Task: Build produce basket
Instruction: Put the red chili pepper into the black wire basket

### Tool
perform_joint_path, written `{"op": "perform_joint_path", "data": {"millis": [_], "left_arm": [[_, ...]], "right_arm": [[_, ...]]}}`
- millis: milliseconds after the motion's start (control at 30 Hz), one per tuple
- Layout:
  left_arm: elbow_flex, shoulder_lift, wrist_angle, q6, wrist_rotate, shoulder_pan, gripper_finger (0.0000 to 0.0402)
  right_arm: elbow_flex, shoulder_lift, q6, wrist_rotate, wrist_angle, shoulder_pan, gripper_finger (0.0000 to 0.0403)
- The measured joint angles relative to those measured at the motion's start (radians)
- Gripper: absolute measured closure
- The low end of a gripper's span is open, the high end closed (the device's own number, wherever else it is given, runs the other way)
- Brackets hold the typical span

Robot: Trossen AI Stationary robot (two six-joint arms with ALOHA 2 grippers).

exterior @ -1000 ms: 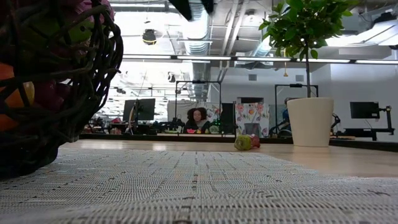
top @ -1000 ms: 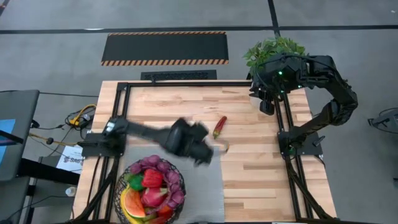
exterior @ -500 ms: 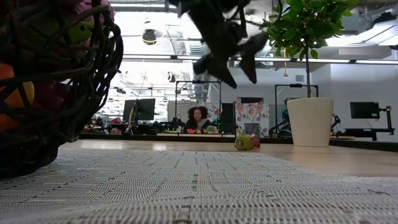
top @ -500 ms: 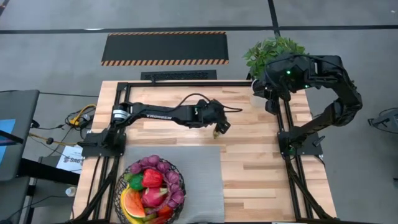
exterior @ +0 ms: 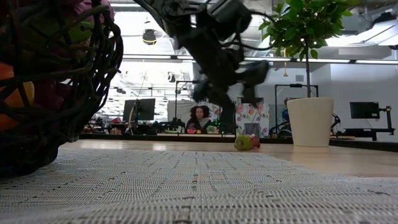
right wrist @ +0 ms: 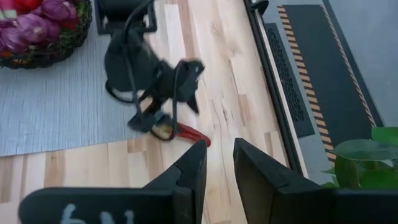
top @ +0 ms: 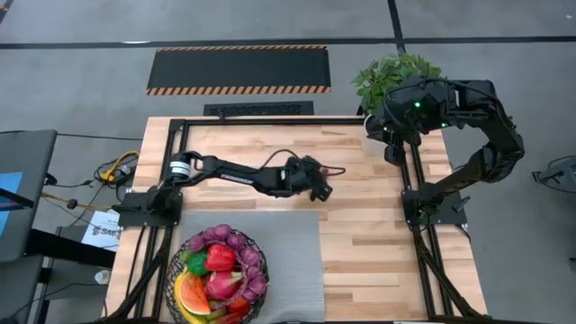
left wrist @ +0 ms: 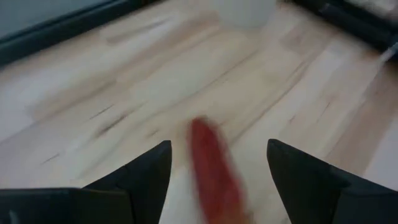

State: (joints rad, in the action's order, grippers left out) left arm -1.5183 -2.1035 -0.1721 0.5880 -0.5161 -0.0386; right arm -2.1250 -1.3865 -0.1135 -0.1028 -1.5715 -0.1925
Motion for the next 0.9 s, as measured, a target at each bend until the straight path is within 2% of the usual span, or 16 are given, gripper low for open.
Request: {"op": "perform_joint_path", "data": {"millis": [67, 333, 467, 633, 767, 900], "left_arm": [[-0.014, -0.032, 0.056, 0.010, 0.018, 0.007, 0.0152], [-0.092, -0.167, 0.058, 0.044, 0.000, 0.019, 0.0152], [-0.119, -0.212, -0.007, 0.105, 0.012, 0.017, 0.0152], [-0.126, -0.207, -0.085, 0.148, 0.009, 0.017, 0.0155], [-0.125, -0.208, -0.106, 0.151, 0.053, 0.015, 0.0190], [-0.125, -0.206, -0.109, 0.154, 0.082, 0.014, 0.0260]], "right_arm": [[0.000, -0.001, 0.000, 0.000, 0.001, 0.000, 0.0298], [0.000, 0.000, 0.000, -0.001, 0.001, 0.000, 0.0298], [0.000, 0.000, 0.000, -0.001, 0.000, 0.000, 0.0298], [0.000, 0.000, 0.000, -0.001, 0.000, 0.000, 0.0298], [0.000, 0.000, -0.004, -0.001, 0.000, 0.000, 0.0298], [0.000, 0.000, -0.019, -0.001, 0.001, 0.000, 0.0298]]}}
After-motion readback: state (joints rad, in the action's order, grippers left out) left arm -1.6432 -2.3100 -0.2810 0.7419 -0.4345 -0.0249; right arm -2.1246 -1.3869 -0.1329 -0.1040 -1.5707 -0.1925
